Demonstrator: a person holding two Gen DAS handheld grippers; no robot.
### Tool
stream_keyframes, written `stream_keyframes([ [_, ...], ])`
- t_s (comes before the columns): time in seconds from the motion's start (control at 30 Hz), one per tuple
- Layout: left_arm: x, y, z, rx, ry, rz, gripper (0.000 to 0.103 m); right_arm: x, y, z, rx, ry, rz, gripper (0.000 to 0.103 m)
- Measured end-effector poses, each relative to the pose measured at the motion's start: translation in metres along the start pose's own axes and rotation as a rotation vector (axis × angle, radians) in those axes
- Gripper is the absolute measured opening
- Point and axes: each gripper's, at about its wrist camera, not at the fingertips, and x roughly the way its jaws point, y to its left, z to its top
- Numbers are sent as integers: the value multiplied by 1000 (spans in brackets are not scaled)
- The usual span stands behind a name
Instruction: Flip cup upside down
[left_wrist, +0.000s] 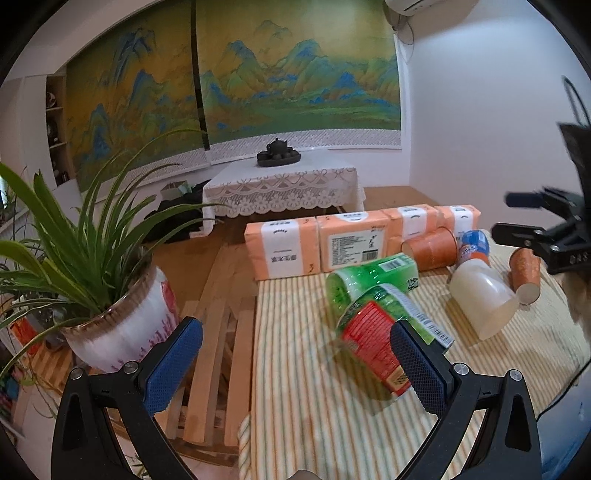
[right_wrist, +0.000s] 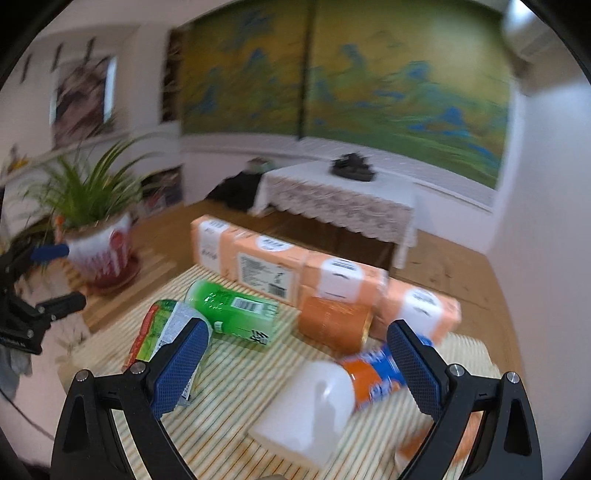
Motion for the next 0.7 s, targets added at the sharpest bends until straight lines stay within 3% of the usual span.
stream_keyframes([
  [0.13, -1, 4, -4, -9, 9, -3, 103, 29, 14, 16, -158, 81, 116, 90],
  [0.23, -3, 8, -6, -18, 9, -2, 103, 52, 21, 24, -269, 155, 171, 76],
  [0.5, -4, 26, -13, -53, 40, 20, 103, 103, 41, 31, -537, 303, 312, 75],
  [0.7, 6, 40, -16, -100, 69, 29, 103, 138, 57, 24, -718, 409, 357, 70],
])
